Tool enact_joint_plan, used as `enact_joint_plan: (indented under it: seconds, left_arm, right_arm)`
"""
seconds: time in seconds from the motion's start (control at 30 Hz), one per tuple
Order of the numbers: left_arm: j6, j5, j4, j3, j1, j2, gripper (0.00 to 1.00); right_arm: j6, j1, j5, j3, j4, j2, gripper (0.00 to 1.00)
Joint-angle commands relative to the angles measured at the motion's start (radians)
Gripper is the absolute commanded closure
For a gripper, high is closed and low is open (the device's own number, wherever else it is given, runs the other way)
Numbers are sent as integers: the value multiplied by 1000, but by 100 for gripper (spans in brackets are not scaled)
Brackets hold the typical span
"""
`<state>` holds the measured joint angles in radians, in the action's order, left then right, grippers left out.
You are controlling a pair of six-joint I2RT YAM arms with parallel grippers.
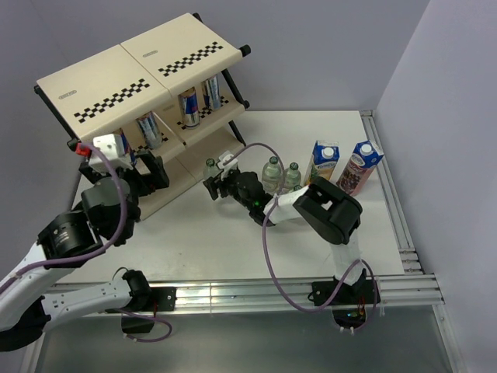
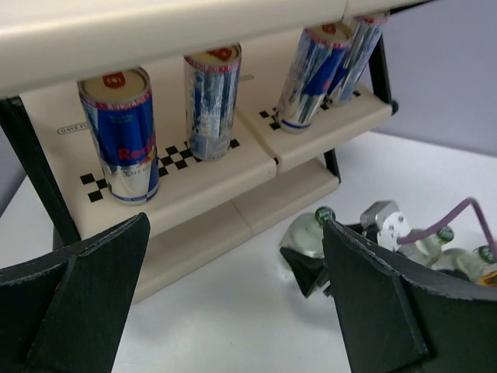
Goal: Place and organize the beverage onto the shelf
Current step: Adjust the drink.
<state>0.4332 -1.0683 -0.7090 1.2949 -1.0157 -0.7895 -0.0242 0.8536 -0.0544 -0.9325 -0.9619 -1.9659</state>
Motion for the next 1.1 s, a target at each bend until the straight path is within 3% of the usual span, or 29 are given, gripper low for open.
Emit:
enact_joint_plan:
  seconds: [0.0,0.2,1.07]
  left_arm:
    - [-51,-33,75,-43,2,10,1]
    - [-59,-32,98,-74,23,59,1]
    - [-82,45,157,-124,127,90,0]
  right_arm:
    - [13,5,-6,-136,-284,26,100]
    - [96,16,42,-227,-230,-30,100]
    - [86,150,44,-503,-104,-245,100]
